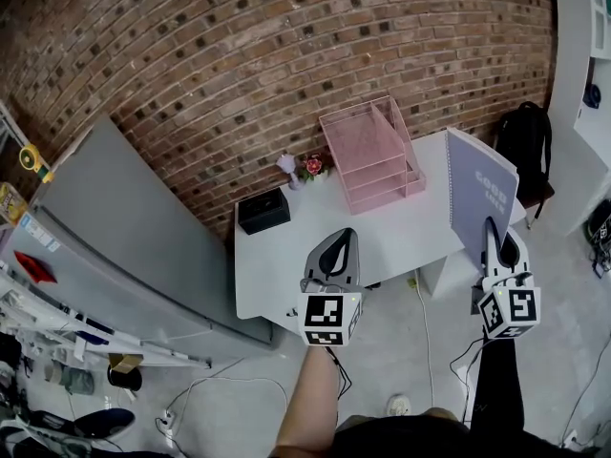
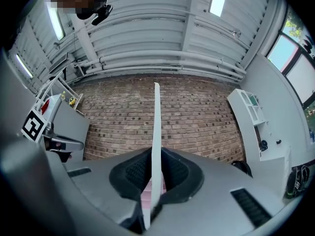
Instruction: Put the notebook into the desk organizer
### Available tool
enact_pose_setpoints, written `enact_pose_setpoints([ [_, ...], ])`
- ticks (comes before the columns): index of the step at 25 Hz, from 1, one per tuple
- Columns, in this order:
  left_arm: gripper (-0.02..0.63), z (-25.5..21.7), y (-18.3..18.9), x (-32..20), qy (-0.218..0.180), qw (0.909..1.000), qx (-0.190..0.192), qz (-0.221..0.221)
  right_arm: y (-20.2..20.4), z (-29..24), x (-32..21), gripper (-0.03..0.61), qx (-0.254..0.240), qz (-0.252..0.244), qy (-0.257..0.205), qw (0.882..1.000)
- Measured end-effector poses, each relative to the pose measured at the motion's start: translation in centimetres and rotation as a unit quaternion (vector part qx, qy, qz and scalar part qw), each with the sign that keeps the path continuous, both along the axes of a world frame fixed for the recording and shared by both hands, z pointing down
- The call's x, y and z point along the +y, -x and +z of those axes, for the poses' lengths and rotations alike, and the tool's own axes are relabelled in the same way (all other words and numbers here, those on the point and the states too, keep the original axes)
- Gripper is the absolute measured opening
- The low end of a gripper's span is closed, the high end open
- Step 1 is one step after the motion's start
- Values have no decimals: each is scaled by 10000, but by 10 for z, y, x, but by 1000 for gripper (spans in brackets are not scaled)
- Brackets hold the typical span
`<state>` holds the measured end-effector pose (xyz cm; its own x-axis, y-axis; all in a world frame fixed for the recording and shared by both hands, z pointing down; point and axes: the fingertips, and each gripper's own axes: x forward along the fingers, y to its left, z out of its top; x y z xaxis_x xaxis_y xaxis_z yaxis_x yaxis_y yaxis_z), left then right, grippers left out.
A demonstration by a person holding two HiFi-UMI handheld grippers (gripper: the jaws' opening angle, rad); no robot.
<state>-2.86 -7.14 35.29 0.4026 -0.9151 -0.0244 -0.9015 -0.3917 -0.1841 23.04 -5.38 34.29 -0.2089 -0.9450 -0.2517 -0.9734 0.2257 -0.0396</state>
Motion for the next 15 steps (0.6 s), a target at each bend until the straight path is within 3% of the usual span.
enact_pose_setpoints([
  [15,15,2,6,-15,-3,9999,-43,-124,14,9,-24,48,-57,-330,126,9994],
])
